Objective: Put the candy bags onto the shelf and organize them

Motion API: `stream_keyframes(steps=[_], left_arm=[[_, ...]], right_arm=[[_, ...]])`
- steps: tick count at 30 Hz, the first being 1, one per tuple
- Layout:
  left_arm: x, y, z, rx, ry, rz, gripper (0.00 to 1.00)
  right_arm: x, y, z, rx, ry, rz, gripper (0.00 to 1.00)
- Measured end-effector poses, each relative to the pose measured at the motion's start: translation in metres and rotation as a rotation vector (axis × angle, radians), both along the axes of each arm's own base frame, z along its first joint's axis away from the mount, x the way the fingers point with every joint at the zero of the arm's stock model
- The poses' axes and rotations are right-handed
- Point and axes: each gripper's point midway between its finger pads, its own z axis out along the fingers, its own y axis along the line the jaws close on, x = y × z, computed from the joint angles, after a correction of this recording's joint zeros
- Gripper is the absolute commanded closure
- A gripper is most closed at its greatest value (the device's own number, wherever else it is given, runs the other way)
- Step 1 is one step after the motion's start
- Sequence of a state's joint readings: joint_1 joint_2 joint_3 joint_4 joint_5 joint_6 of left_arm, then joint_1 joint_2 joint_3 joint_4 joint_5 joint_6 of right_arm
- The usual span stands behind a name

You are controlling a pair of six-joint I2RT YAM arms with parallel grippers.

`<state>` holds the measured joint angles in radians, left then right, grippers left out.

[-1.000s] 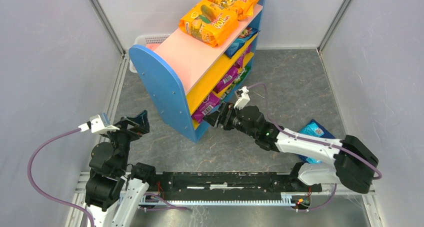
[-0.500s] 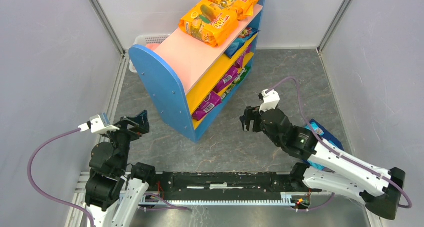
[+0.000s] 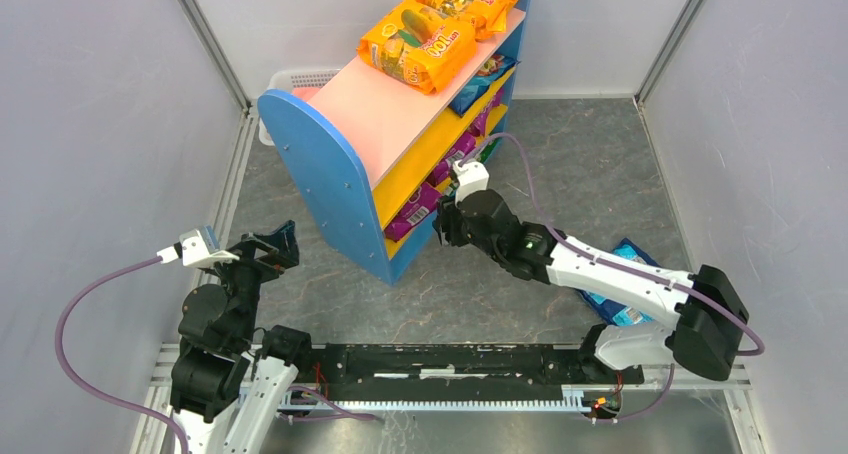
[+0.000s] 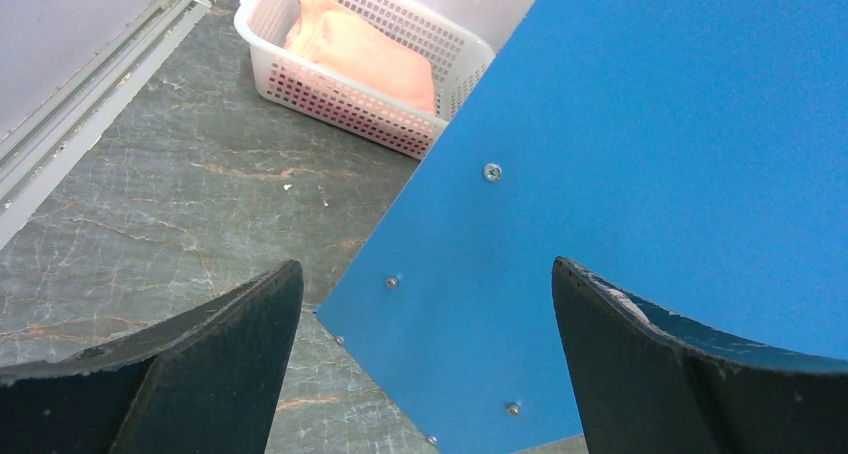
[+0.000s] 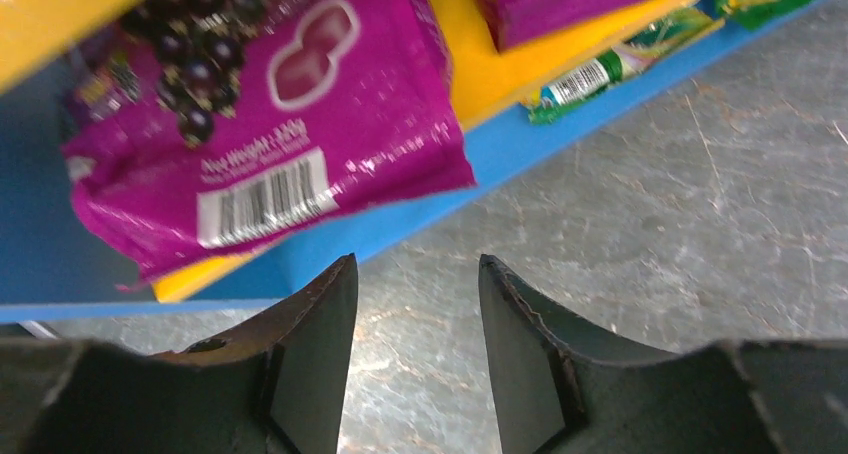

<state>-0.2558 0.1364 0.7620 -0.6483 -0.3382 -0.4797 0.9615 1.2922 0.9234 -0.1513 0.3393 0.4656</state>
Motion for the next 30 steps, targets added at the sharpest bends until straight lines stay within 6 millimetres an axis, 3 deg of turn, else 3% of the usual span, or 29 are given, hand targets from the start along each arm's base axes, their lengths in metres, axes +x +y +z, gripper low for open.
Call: stream_keyframes(steps=[5, 14, 20, 24, 30], left_arm=[[0.0, 0.0, 0.0, 0.0, 0.0, 0.0, 0.0], [0.0, 0.0, 0.0, 0.0, 0.0, 0.0, 0.0], [0.0, 0.0, 0.0, 0.0, 0.0, 0.0, 0.0], [0.0, 0.0, 0.0, 0.0, 0.0, 0.0, 0.0], [0.0, 0.0, 0.0, 0.0, 0.0, -0.002, 0.0]], right_arm=[[0.012, 0.018, 0.013, 0.072, -0.047, 0.004, 0.49], [0.034, 0.042, 0.009, 0.083, -0.079, -0.012, 0.49], [0.036, 0.043, 0.014, 0.087, -0.095, -0.012, 0.41], [0.029, 0.027, 0.025, 0.073, -0.116, -0.012, 0.24], [0.003, -0.047, 0.051, 0.011, -0.207, -0.087, 0.09]])
